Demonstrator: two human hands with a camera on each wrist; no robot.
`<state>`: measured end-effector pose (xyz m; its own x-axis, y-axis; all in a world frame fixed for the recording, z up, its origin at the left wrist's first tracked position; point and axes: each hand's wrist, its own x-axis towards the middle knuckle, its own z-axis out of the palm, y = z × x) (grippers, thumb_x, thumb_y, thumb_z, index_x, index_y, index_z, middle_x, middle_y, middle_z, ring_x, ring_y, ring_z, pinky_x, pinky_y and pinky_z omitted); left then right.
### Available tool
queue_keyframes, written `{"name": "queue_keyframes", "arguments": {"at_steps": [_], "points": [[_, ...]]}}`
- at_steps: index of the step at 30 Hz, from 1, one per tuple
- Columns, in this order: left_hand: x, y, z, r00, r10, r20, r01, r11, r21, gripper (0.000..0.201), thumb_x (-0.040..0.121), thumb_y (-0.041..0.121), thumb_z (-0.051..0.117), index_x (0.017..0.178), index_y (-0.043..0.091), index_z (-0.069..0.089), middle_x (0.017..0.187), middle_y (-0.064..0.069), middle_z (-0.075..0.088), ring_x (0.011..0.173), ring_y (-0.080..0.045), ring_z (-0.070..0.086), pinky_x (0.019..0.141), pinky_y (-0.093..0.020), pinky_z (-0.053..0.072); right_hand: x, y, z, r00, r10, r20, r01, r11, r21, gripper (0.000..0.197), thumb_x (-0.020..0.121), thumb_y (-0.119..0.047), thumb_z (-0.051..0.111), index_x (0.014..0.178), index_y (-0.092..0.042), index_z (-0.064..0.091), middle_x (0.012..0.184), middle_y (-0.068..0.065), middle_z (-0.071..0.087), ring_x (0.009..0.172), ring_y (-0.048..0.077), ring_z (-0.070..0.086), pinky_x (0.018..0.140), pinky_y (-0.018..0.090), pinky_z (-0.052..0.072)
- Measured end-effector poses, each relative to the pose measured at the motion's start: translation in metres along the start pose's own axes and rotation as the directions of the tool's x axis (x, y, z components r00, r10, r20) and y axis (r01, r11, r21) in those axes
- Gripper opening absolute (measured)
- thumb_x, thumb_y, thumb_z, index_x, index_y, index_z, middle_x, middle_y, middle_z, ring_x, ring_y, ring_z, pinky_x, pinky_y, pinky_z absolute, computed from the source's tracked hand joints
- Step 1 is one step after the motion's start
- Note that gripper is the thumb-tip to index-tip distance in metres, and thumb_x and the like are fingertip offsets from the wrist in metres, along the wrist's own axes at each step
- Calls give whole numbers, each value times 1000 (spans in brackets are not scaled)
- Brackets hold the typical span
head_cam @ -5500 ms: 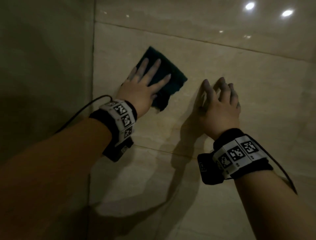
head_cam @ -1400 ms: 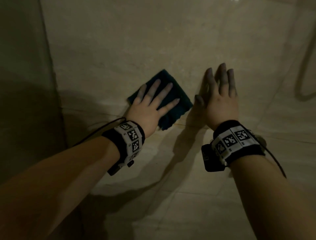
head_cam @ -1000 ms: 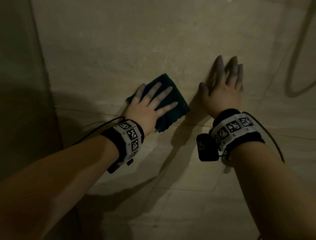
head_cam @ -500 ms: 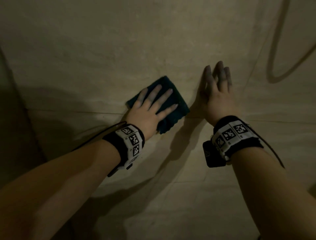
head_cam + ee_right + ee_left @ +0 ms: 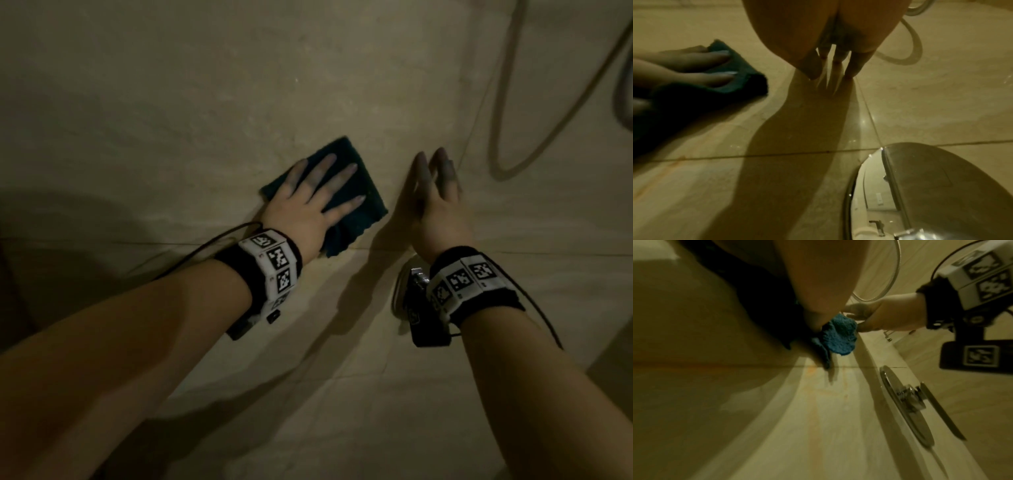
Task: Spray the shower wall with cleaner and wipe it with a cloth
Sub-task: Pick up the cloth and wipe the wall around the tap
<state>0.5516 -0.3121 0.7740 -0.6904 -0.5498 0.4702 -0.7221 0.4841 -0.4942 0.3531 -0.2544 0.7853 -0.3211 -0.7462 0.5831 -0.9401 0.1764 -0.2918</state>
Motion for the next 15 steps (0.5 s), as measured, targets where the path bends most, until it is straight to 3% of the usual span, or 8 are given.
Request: {"name": "queue_keyframes", "arguments": {"at_steps": [3, 6, 9, 13, 15], "points": [[14, 15, -6, 1000, -21, -11, 21, 1000, 8, 73, 97, 30, 36, 147, 36, -17, 155, -4, -30, 143, -33, -24, 114, -49, -17, -2, 7, 3, 999, -33, -18, 33, 999, 6, 85, 92, 4, 47, 150, -37, 1, 159, -9, -14, 148, 15, -7, 117, 26, 11], [17, 31, -5, 999, -43, 7, 43, 999, -4, 75, 97, 33, 38, 147, 35, -19, 154, -4, -32, 142, -34, -26, 112, -50, -18, -8, 14, 7, 1000, -30, -1, 30, 997, 74, 88, 89, 10, 47, 151, -35, 4, 160, -9, -13, 149, 14, -5, 114, 21, 11], [8, 37, 7, 998, 50, 47, -49, 998, -28, 72, 98, 32, 36, 148, 34, -15, 153, -3, -34, 142, -33, -27, 110, -47, -22, -13, 23, 10, 999, -39, 18, 36, 987, 157, 87, 86, 13, 48, 151, -29, 7, 160, -7, -9, 149, 15, 0, 118, 24, 15], [-5, 39, 27, 985, 144, 95, -145, 989, -4, 66, 100, 26, 31, 149, 33, -12, 140, 1, -42, 142, -32, -27, 104, -43, -30, -15, 31, 12, 999, -36, -16, 38, 989, 145, 86, 83, 12, 48, 151, -27, 13, 161, -6, -1, 148, 18, 8, 116, 26, 20], [-6, 35, 32, 983, 172, 69, -172, 985, -2, 64, 97, 25, 32, 150, 34, -3, 147, 0, -33, 144, -30, -23, 105, -42, -29, -16, 33, 12, 999, -41, -18, 43, 991, 128, 87, 83, 12, 47, 151, -28, 12, 161, -6, -1, 148, 18, 8, 117, 28, 21]]}}
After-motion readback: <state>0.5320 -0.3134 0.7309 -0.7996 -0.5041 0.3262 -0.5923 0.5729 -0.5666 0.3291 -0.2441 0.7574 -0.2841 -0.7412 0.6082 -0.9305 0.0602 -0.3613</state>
